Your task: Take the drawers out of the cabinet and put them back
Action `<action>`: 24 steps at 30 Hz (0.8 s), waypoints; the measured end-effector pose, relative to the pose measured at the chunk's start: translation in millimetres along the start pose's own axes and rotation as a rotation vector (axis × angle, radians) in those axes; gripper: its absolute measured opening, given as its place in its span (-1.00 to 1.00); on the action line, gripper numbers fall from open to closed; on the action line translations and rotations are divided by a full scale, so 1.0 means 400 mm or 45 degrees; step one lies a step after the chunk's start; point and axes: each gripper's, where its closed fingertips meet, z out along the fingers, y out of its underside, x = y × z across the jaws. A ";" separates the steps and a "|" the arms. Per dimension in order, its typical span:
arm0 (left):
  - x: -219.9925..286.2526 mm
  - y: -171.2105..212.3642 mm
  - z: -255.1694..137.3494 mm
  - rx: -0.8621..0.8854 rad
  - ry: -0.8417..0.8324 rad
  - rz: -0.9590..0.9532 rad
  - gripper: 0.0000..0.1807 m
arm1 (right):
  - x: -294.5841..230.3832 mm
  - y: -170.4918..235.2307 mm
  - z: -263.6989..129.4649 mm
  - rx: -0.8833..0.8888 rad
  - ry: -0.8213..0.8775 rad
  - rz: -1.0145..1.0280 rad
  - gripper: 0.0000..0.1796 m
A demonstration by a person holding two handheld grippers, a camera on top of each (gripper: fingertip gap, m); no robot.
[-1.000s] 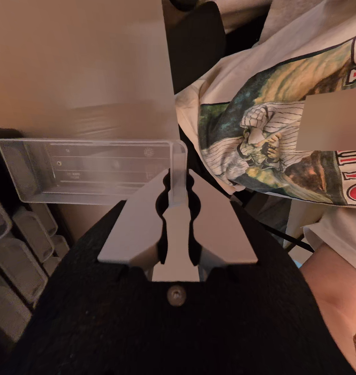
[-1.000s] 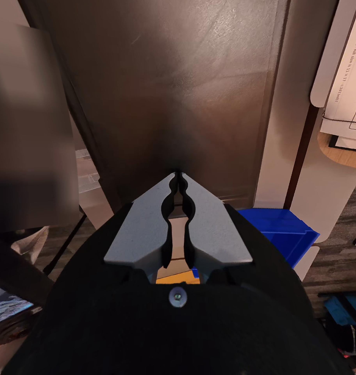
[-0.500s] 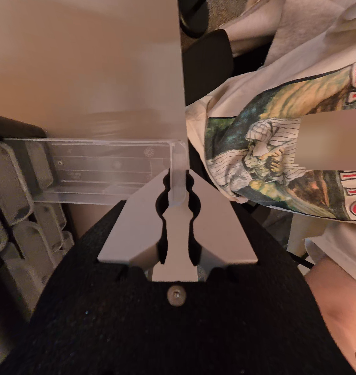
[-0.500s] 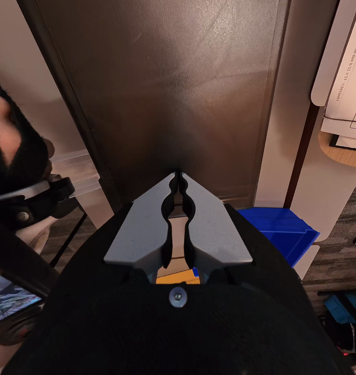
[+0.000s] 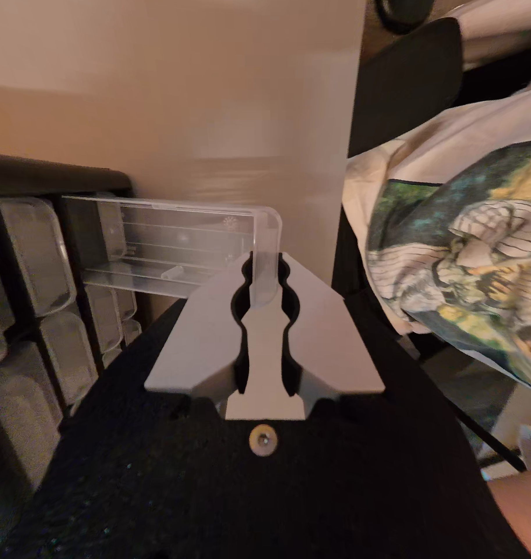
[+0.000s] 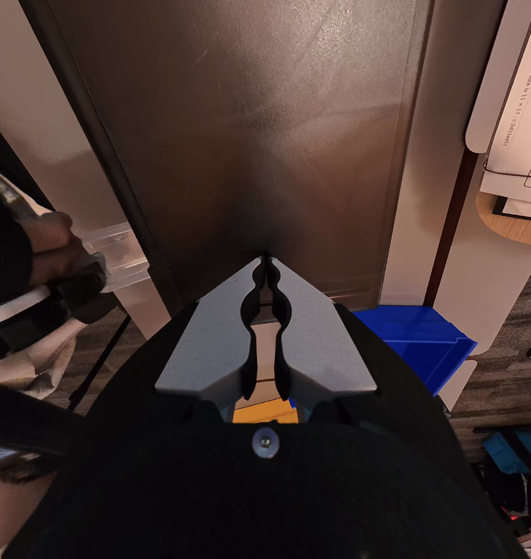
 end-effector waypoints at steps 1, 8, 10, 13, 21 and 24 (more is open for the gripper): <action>0.001 0.000 0.012 -0.005 -0.049 0.000 -0.87 | 0.000 0.000 0.000 0.001 -0.001 0.001 -1.00; -0.023 -0.005 0.076 0.000 -0.460 0.028 -0.84 | 0.000 0.000 0.000 0.016 0.007 0.008 -1.00; -0.031 -0.009 0.077 0.025 -0.605 0.045 -0.83 | 0.000 0.000 0.000 0.025 0.007 0.010 -1.00; -0.044 -0.014 0.063 0.059 -0.862 0.094 -0.78 | 0.001 0.000 0.000 0.032 0.003 0.012 -1.00; -0.045 -0.028 0.031 0.165 -1.566 0.326 -0.70 | 0.001 0.000 0.000 0.018 0.020 0.014 -1.00; -0.032 -0.033 0.023 0.186 -1.899 0.487 -0.83 | 0.000 0.000 0.000 0.025 0.015 0.017 -1.00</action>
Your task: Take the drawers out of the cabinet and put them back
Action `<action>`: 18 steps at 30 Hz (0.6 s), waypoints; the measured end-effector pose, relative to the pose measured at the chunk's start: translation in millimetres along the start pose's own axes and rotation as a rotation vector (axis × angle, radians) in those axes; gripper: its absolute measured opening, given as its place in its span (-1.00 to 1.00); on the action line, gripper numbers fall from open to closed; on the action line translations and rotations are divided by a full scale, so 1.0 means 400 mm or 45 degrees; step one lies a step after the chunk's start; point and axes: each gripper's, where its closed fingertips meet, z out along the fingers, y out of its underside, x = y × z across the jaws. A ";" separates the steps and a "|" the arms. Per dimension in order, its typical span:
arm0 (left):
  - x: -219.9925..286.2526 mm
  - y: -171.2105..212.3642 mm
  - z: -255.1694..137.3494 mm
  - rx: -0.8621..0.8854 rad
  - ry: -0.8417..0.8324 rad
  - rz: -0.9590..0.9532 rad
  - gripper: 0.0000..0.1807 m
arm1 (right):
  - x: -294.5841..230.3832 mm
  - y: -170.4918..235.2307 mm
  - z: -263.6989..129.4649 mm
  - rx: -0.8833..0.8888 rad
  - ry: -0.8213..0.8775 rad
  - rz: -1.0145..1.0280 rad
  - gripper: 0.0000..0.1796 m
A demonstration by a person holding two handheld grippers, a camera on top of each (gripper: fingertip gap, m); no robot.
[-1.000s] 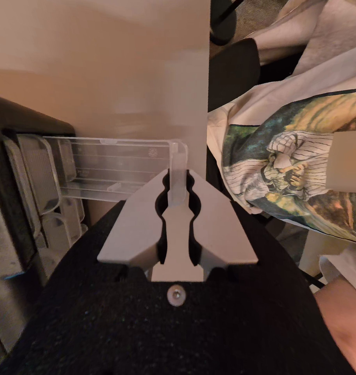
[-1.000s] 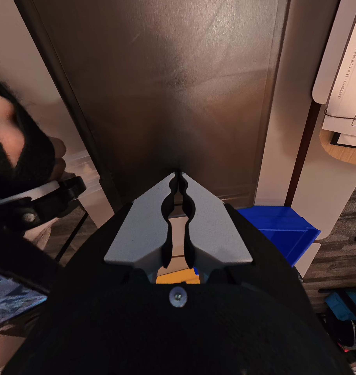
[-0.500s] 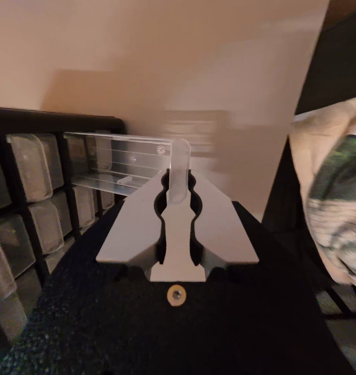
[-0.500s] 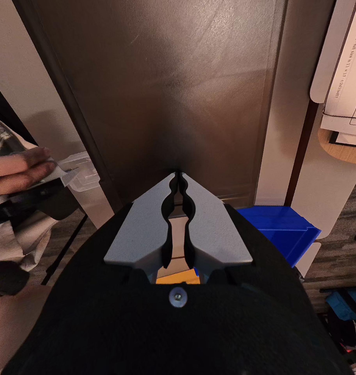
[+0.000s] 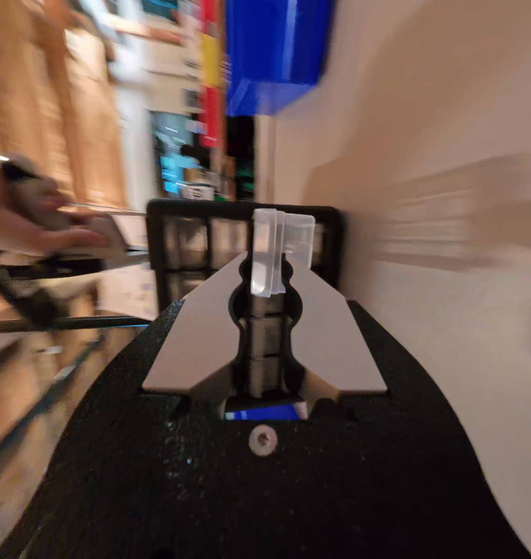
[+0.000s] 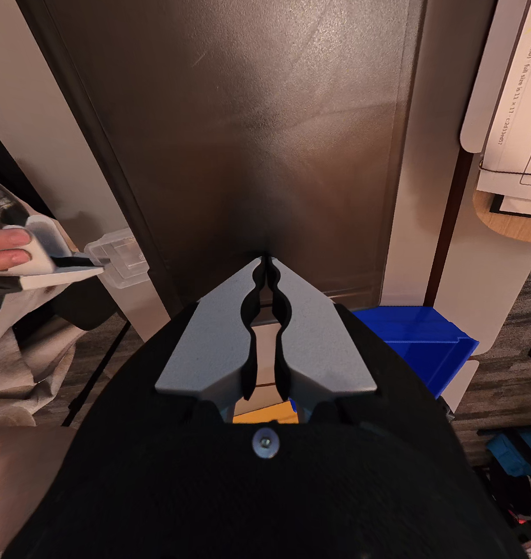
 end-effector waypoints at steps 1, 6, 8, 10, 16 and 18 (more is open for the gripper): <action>-0.005 -0.003 -0.004 0.027 -0.127 0.068 -0.83 | 0.000 0.000 0.000 0.003 -0.002 0.001 -1.00; 0.004 -0.006 -0.013 0.089 -0.561 0.215 -0.89 | 0.000 0.000 0.000 0.015 -0.011 0.008 -1.00; 0.003 -0.003 -0.013 0.096 -0.645 0.203 -0.98 | 0.000 0.000 0.000 0.015 -0.011 0.010 -1.00; -0.003 -0.003 -0.013 0.095 -0.715 0.214 -0.97 | 0.000 0.000 0.000 0.011 -0.006 0.009 -1.00; 0.025 0.005 0.015 0.082 -0.759 0.280 -0.97 | 0.000 0.000 0.000 0.006 -0.003 0.013 -1.00; 0.025 0.027 0.029 0.047 -0.770 0.285 -0.97 | -0.001 0.000 0.000 0.008 -0.001 0.012 -1.00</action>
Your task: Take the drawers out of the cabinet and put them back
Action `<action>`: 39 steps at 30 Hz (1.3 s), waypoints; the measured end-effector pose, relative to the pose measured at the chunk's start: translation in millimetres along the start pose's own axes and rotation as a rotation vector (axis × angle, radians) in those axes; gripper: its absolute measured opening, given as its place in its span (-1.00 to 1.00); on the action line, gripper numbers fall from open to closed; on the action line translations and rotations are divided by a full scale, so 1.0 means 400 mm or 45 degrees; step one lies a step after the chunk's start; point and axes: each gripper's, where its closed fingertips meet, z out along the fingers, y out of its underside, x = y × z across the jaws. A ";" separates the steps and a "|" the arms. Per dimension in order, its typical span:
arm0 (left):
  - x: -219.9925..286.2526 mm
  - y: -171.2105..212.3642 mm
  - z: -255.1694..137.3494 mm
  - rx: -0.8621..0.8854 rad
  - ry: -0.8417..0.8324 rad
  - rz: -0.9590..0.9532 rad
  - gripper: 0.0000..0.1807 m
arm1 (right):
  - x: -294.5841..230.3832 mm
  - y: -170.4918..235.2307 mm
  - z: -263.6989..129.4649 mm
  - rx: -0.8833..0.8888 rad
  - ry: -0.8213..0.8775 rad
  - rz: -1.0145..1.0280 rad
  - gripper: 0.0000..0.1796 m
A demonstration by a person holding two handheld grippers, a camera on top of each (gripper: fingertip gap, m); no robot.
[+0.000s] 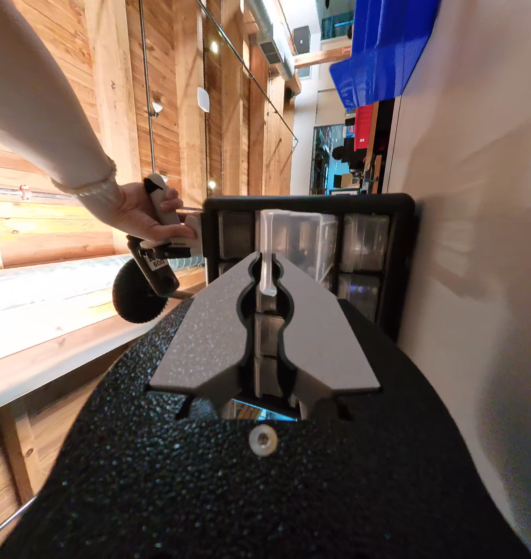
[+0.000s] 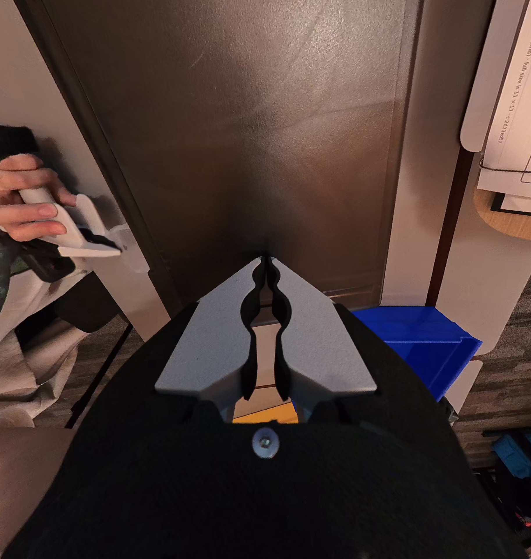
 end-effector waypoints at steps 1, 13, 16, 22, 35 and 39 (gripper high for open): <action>0.004 0.013 0.008 -0.018 0.004 -0.005 -0.97 | 0.000 0.000 0.000 0.002 0.000 0.000 -1.00; 0.044 0.047 0.092 -0.115 0.098 -0.024 -0.92 | -0.001 0.000 0.000 0.007 -0.008 0.006 -1.00; 0.047 0.053 0.079 -0.130 0.136 -0.115 -0.72 | -0.001 0.000 0.000 0.007 -0.002 0.004 -1.00; 0.058 0.018 0.025 -0.001 0.158 -0.099 -1.00 | -0.001 0.000 0.000 0.007 -0.009 0.004 -1.00; 0.092 0.071 0.134 -0.177 0.219 -0.046 -1.00 | -0.001 0.001 0.000 -0.014 0.008 0.009 -1.00; 0.108 0.085 0.165 -0.209 0.252 -0.030 -1.00 | 0.000 0.001 0.000 -0.014 0.007 0.010 -1.00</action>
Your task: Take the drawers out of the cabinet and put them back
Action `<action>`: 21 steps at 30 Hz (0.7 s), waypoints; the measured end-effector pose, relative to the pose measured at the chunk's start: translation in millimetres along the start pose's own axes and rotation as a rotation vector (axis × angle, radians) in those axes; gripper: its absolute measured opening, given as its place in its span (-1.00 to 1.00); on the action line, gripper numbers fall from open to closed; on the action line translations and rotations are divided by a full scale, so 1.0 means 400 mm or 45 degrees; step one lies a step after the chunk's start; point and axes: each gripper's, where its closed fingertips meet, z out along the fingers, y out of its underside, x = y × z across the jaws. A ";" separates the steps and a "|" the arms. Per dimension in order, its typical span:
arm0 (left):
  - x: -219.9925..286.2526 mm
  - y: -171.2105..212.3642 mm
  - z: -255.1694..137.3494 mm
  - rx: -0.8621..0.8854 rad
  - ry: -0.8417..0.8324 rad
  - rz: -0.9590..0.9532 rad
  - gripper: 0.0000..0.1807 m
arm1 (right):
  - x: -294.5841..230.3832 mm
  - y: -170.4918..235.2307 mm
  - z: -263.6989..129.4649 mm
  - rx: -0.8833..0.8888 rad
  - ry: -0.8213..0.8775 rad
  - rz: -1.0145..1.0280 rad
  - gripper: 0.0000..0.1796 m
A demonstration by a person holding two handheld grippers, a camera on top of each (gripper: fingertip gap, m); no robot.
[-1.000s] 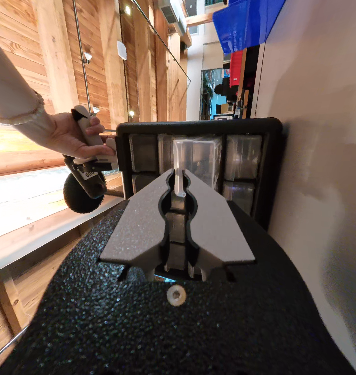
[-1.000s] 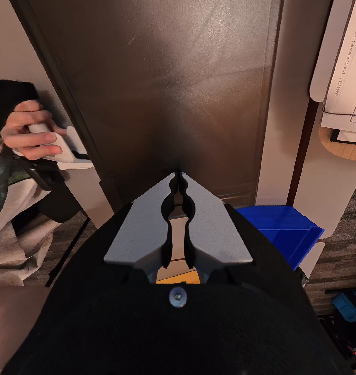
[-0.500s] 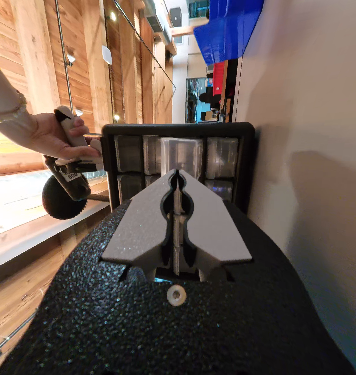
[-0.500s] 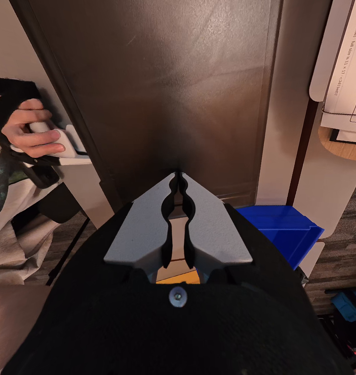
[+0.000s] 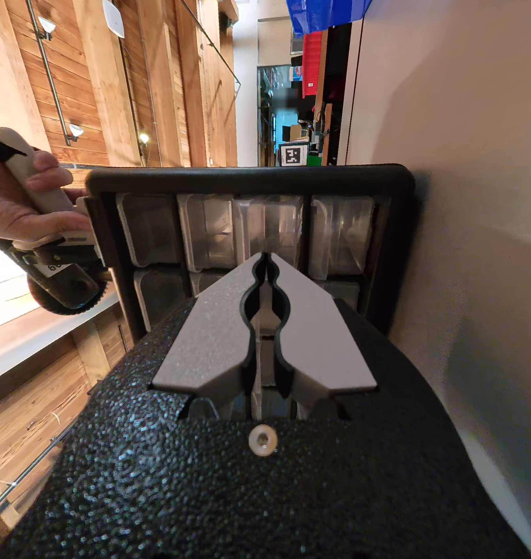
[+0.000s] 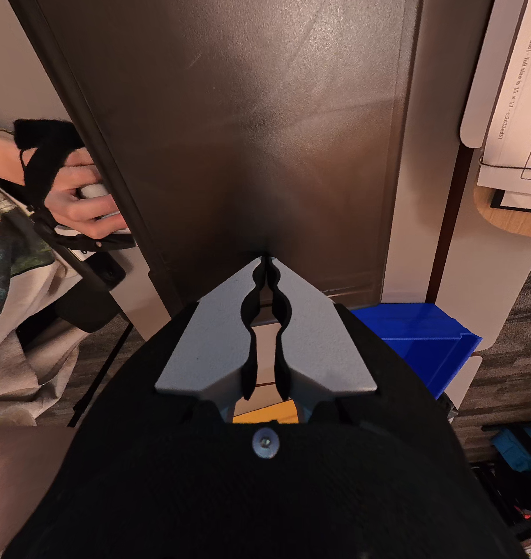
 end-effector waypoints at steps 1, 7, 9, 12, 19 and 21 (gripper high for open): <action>0.002 0.002 0.009 -0.003 0.009 -0.001 -1.00 | 0.000 0.000 0.000 0.000 0.001 0.000 -1.00; 0.017 0.005 0.045 -0.025 0.080 -0.054 -1.00 | 0.001 0.000 0.000 -0.011 0.019 -0.003 -1.00; 0.017 0.005 0.045 -0.035 0.070 -0.064 -1.00 | 0.001 0.000 0.000 -0.012 0.025 -0.006 -1.00; 0.014 0.007 0.040 -0.044 0.050 -0.069 -1.00 | 0.001 -0.001 0.000 -0.011 0.033 -0.008 -1.00; -0.005 0.034 -0.018 -0.048 0.110 -0.287 -1.00 | 0.002 -0.002 0.000 0.025 0.067 0.006 -1.00; -0.008 0.064 -0.041 -0.082 0.160 -0.437 -1.00 | 0.003 -0.002 0.000 0.032 0.098 0.011 -1.00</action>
